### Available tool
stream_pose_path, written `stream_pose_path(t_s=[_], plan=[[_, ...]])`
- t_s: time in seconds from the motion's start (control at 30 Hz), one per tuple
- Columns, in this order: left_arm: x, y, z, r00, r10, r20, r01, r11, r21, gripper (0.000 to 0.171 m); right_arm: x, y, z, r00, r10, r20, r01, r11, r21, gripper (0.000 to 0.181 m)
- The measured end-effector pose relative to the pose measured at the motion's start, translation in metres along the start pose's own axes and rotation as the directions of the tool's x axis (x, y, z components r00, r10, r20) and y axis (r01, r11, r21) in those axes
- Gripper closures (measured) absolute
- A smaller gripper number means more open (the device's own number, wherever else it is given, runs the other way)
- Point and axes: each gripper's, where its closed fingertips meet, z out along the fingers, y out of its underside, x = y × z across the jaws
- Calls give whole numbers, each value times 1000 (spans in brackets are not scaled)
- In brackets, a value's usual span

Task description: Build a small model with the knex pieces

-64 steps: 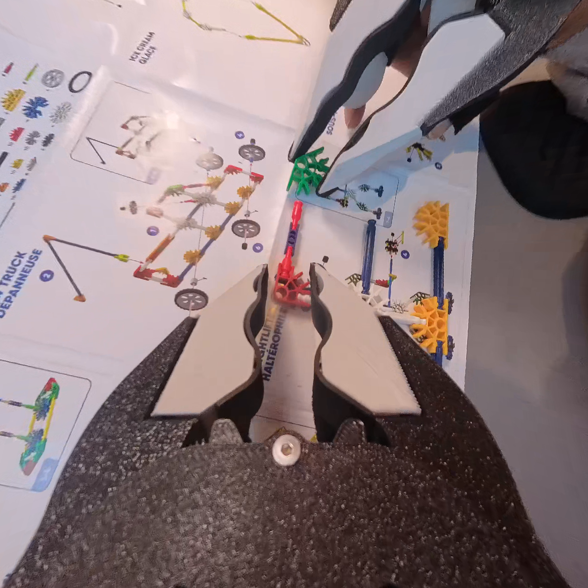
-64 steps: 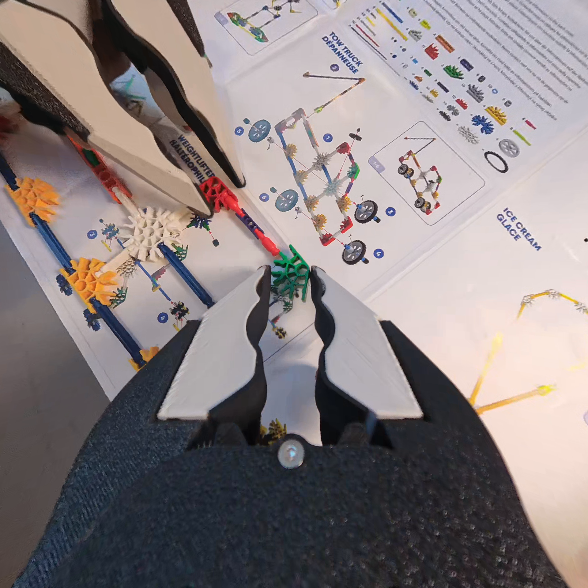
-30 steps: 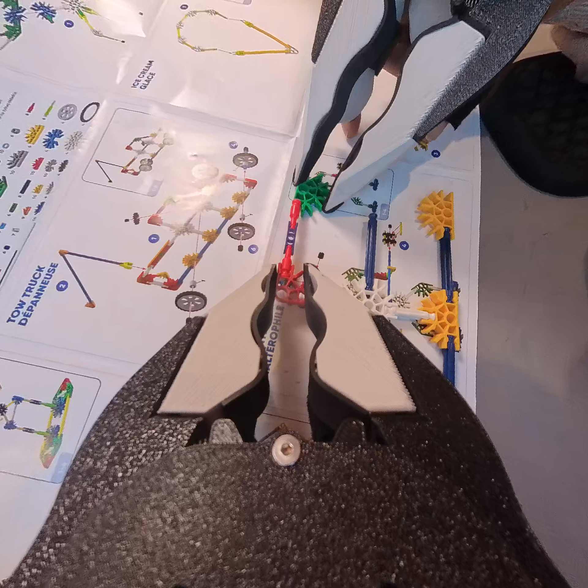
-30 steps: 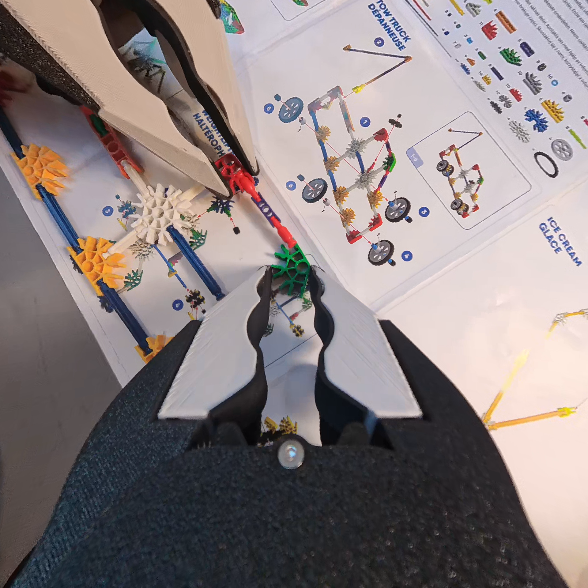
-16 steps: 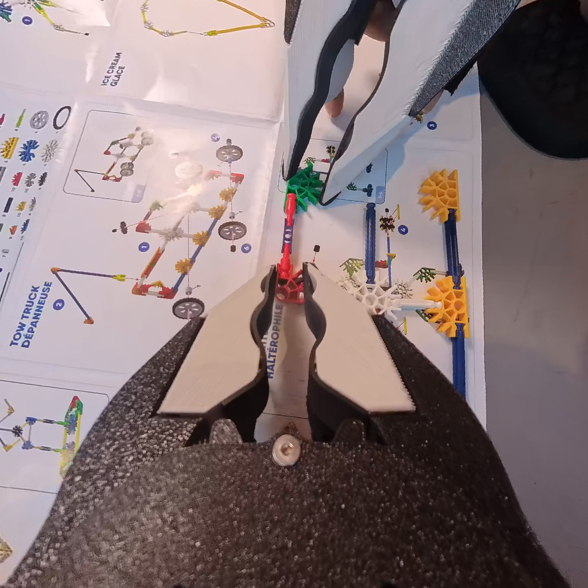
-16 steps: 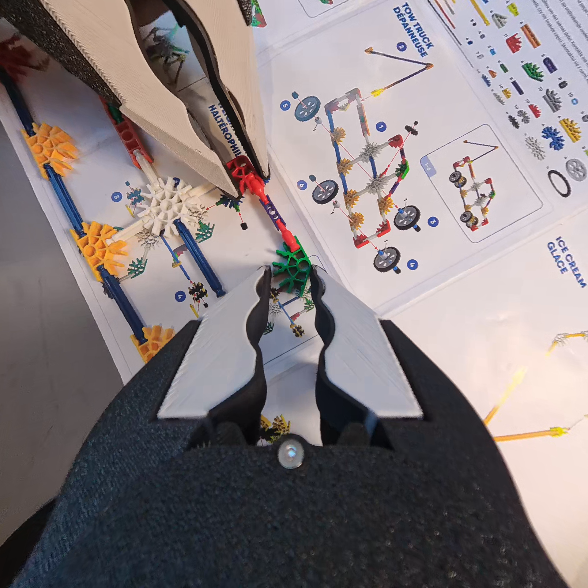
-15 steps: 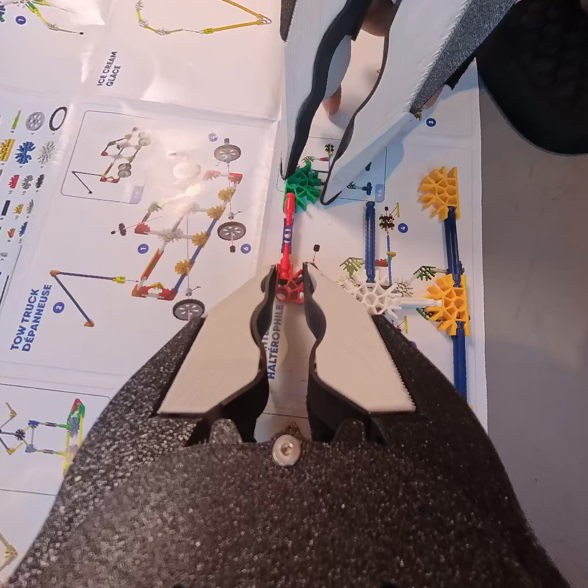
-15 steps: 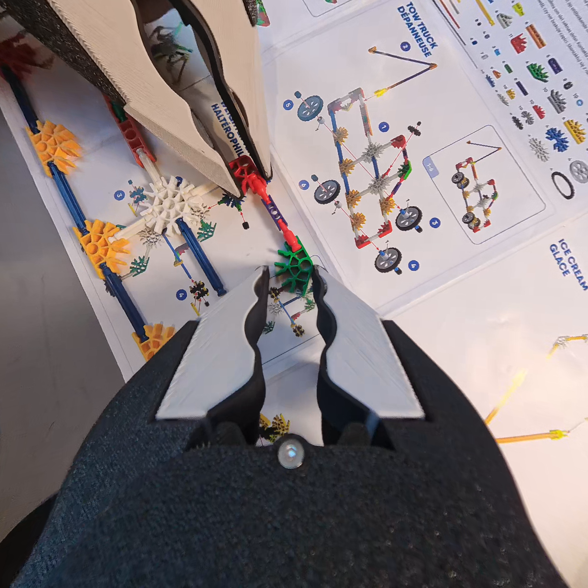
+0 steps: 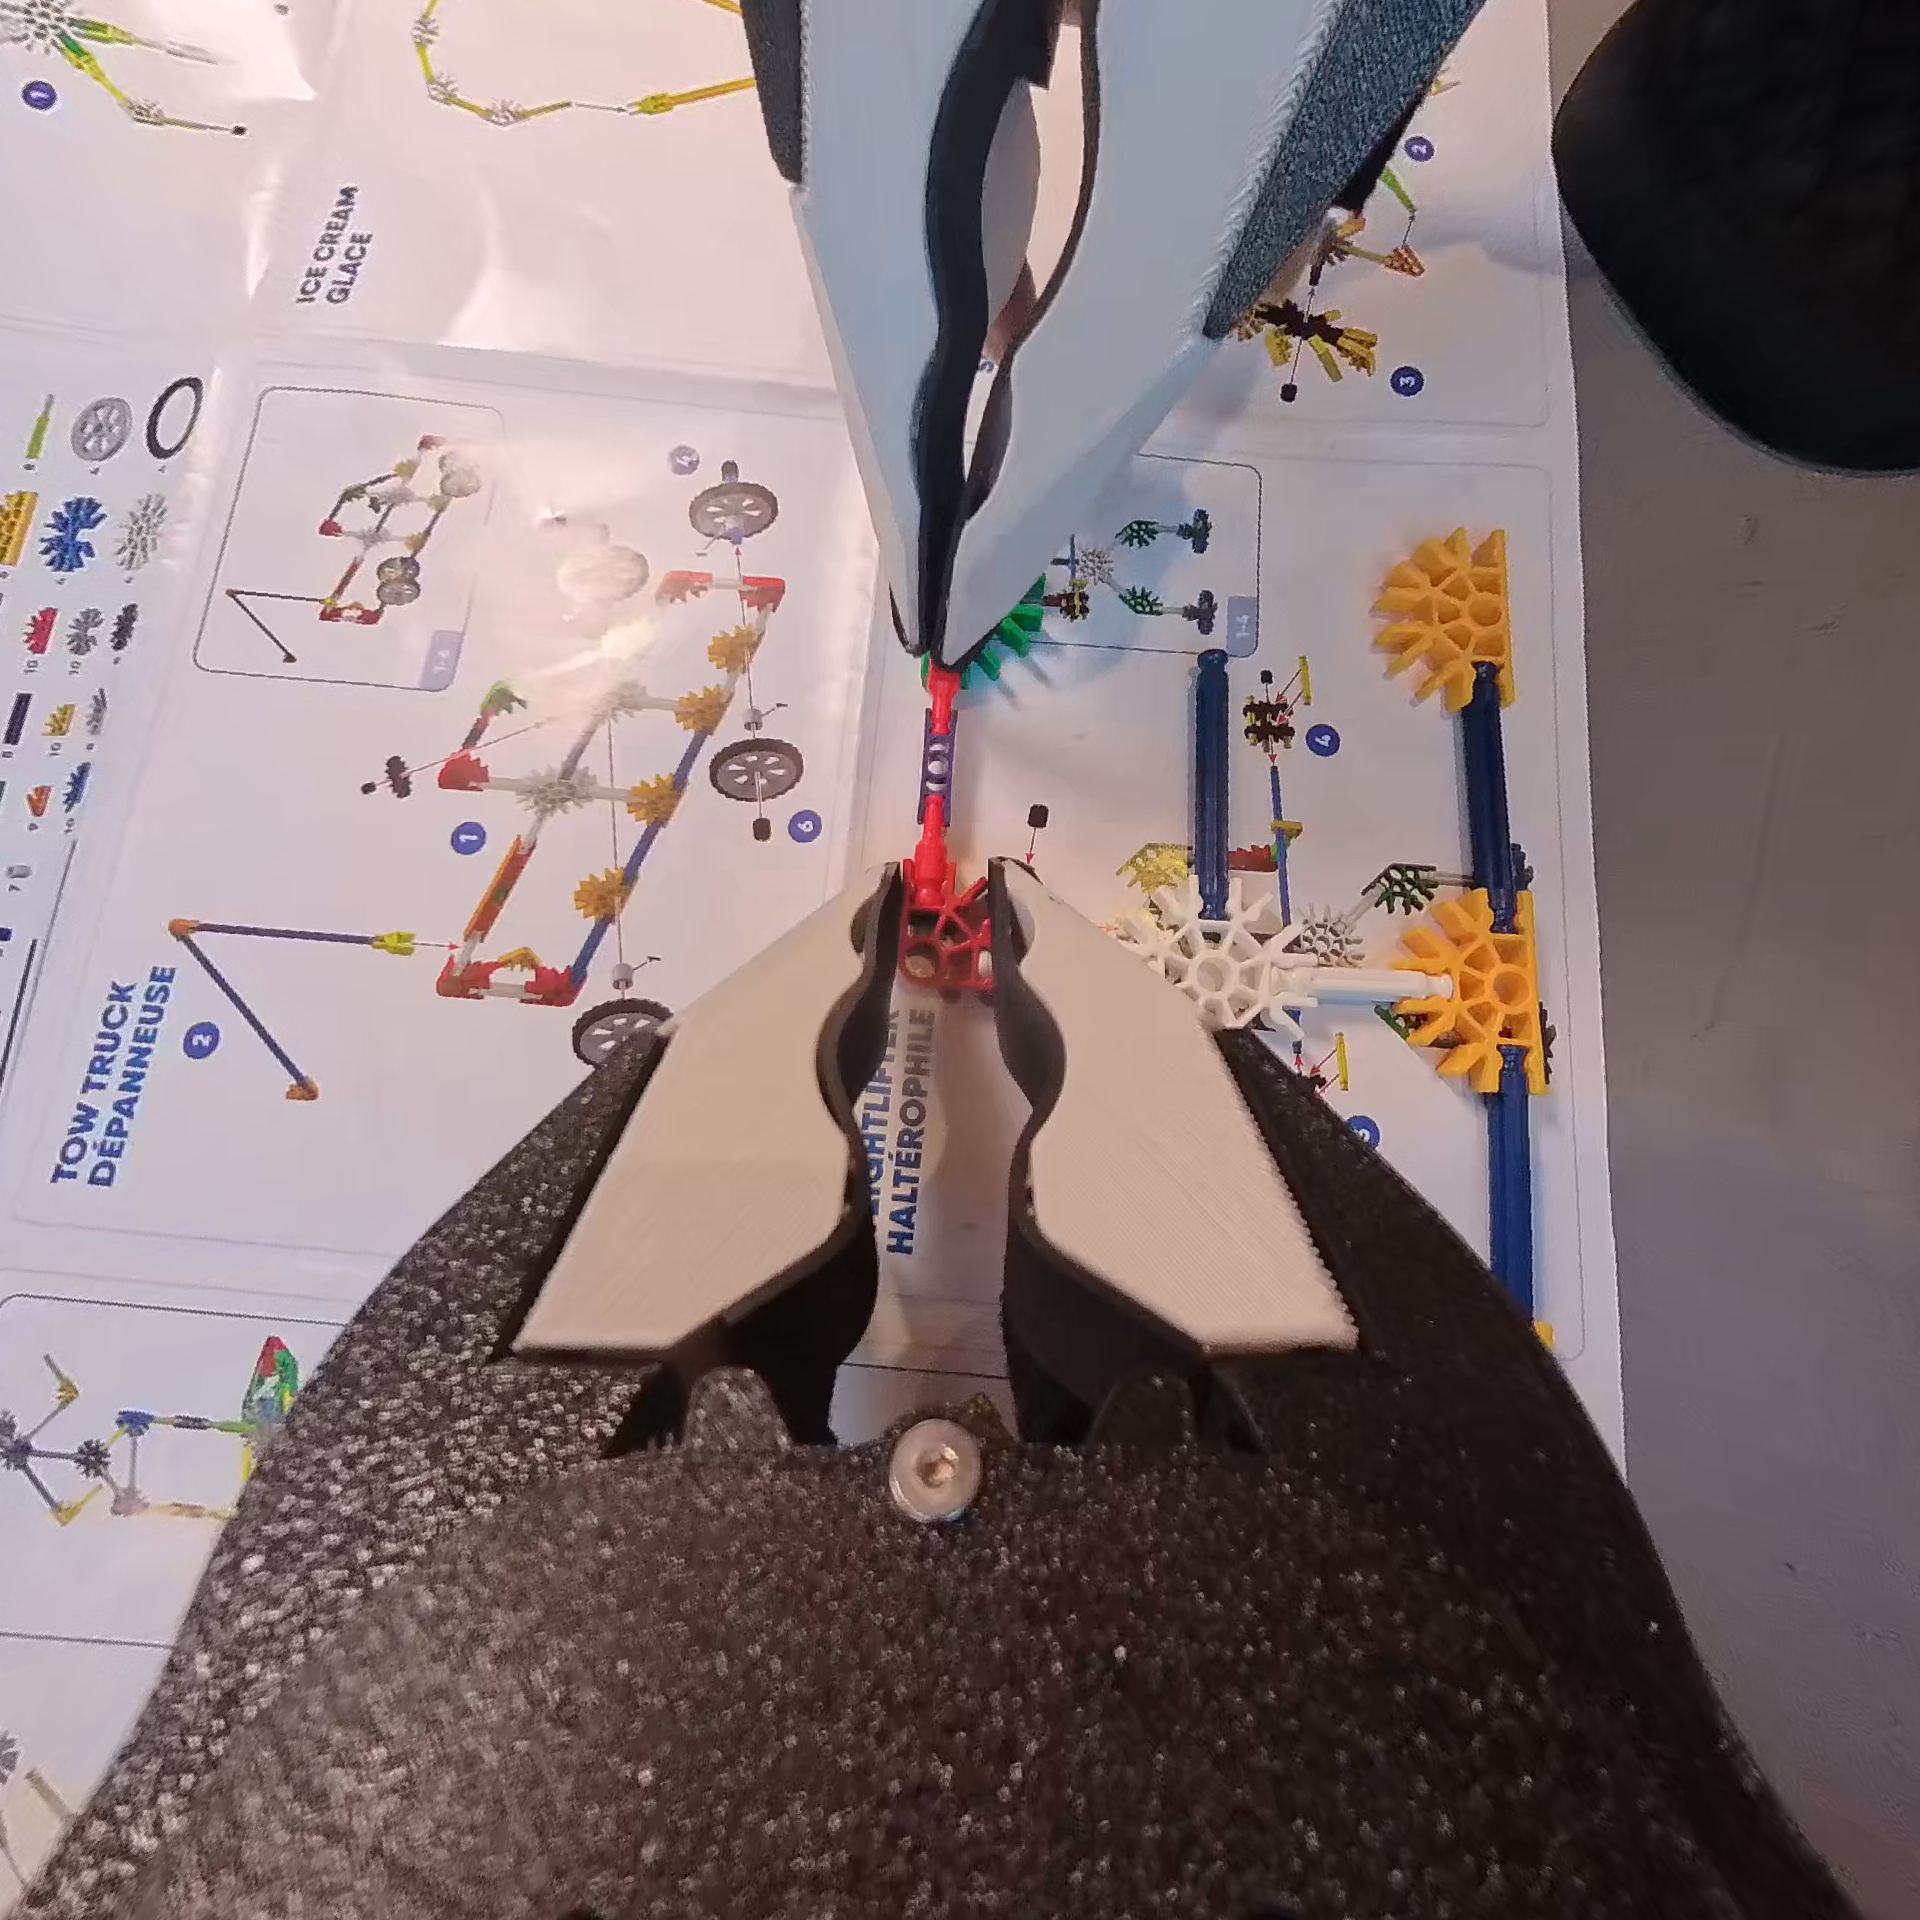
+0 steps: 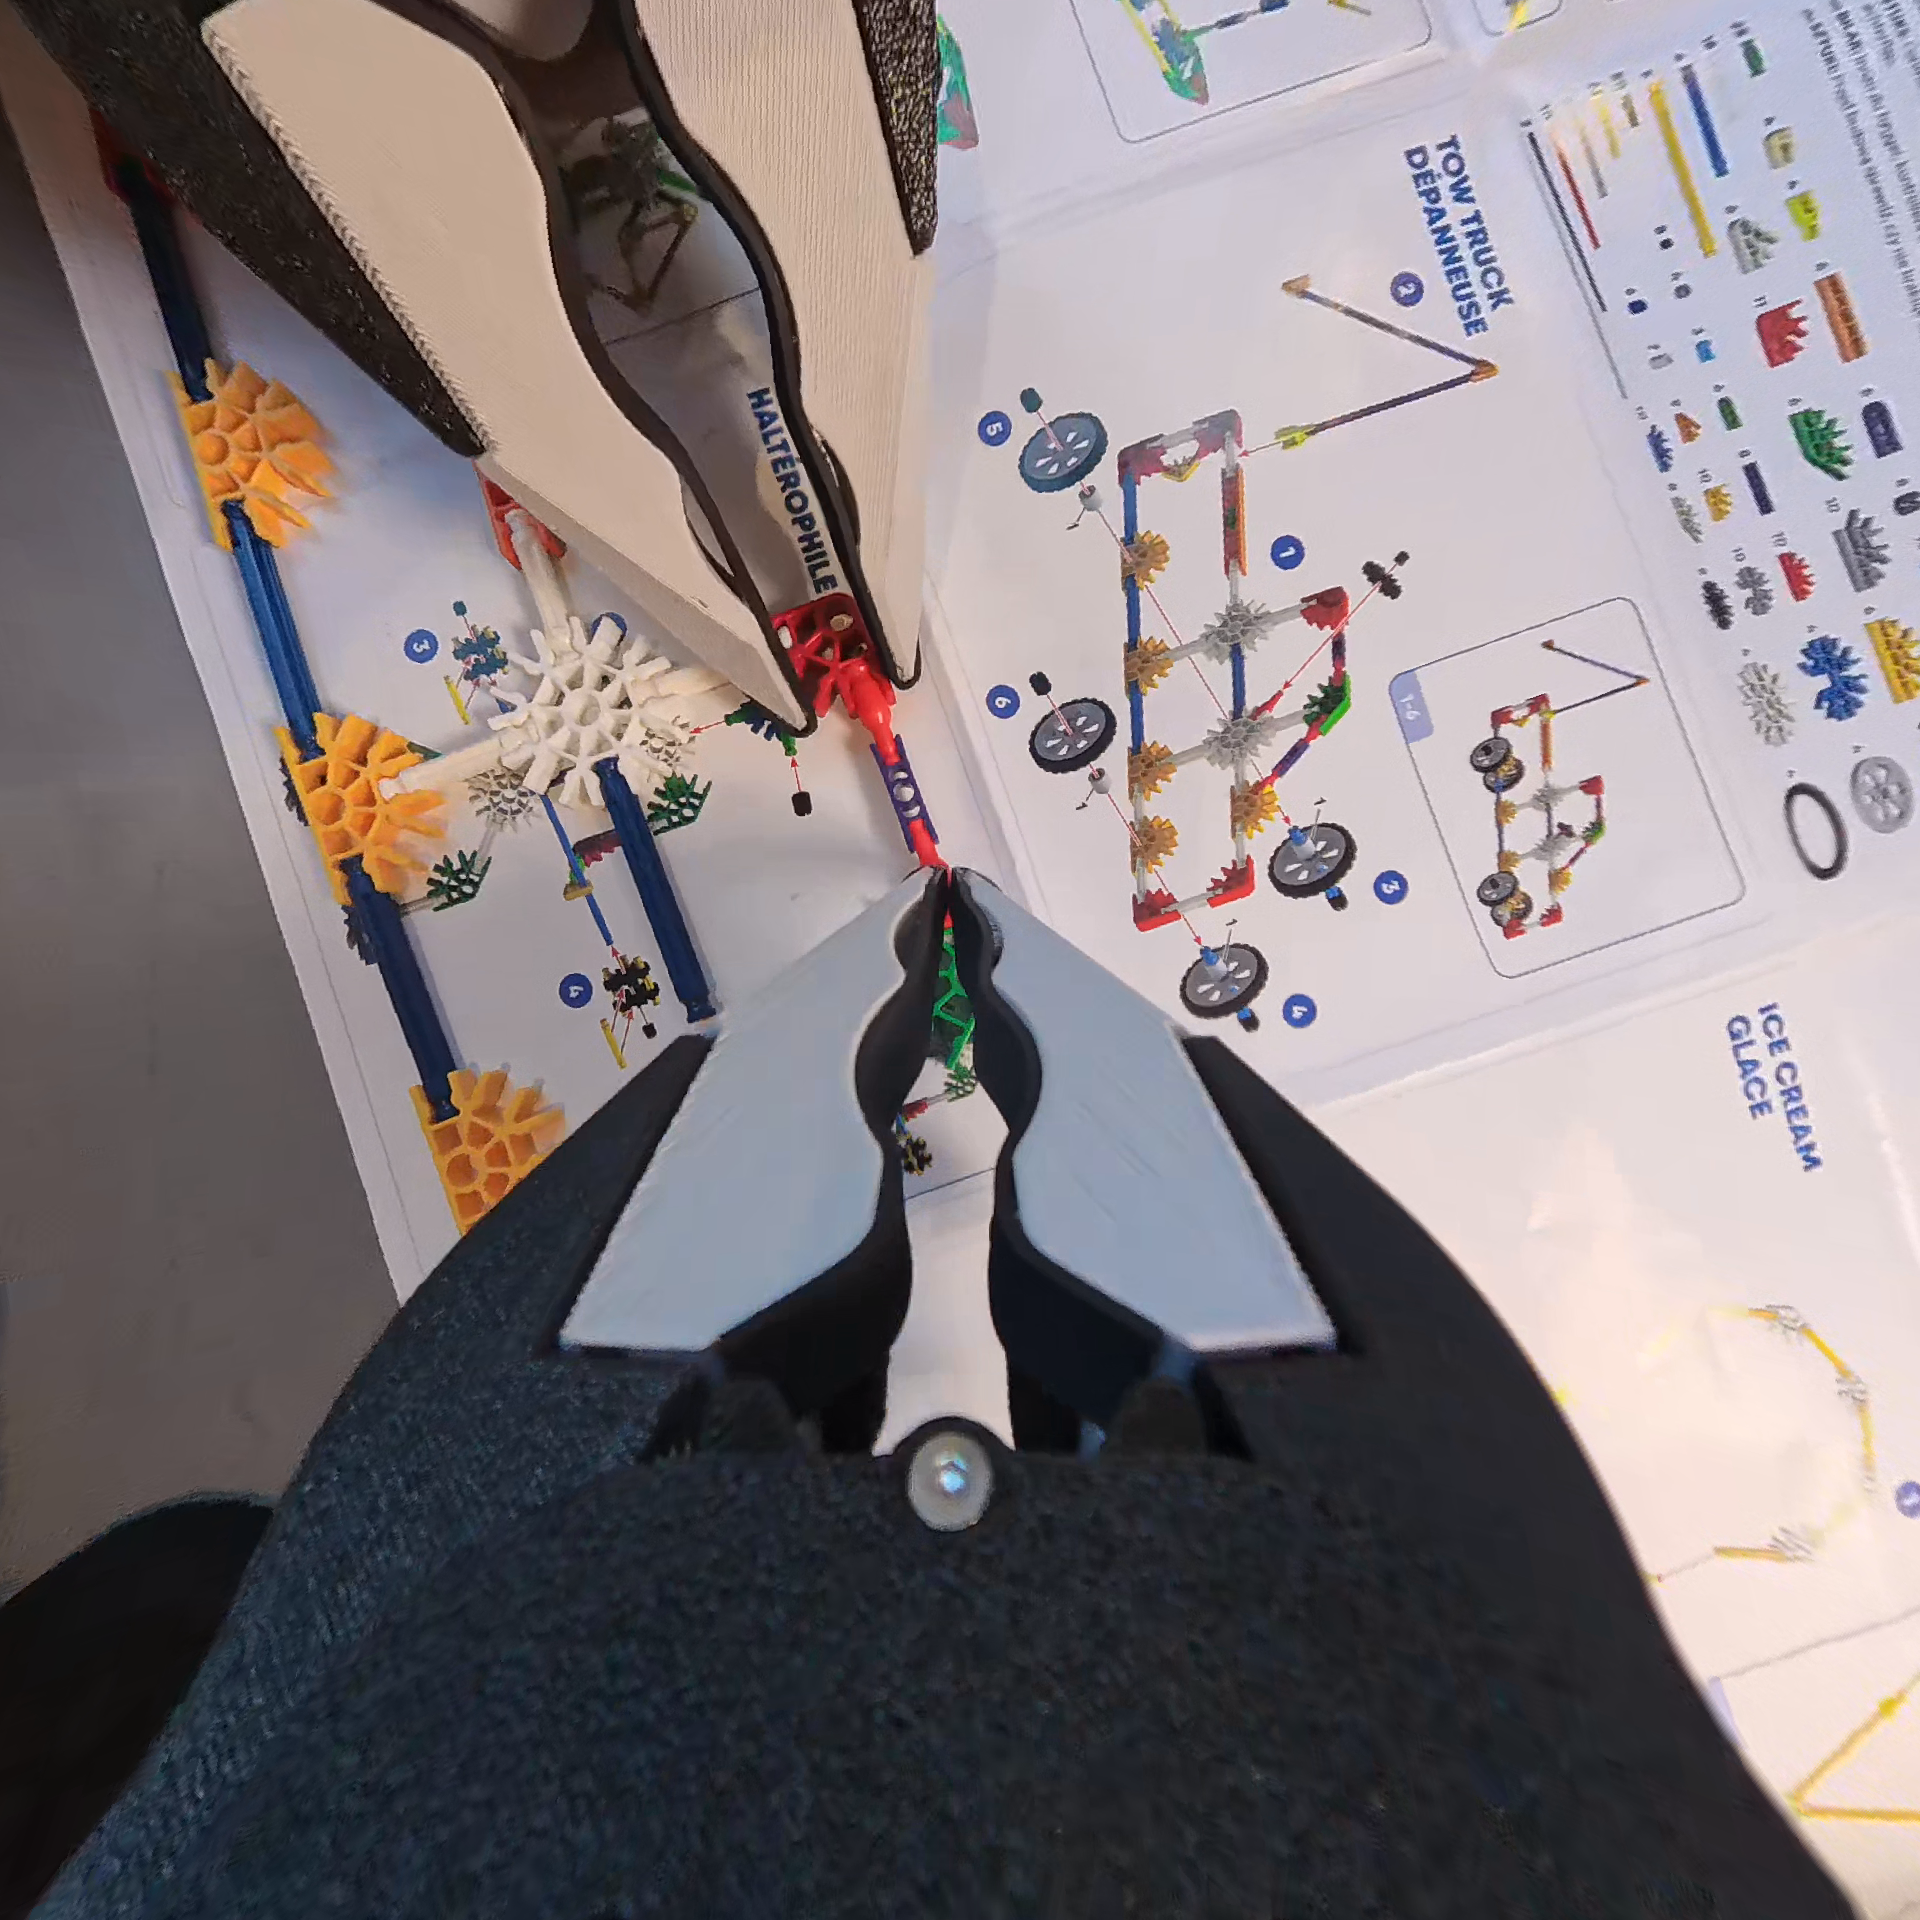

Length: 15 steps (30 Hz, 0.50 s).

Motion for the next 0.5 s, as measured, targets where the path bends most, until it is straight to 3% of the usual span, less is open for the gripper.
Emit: stream_pose_path(t_s=[0.5], plan=[[0,1,1,997,-77,-31,78,996,38,158,-3,3,2,999,-39,38,44,987,-152,181]])
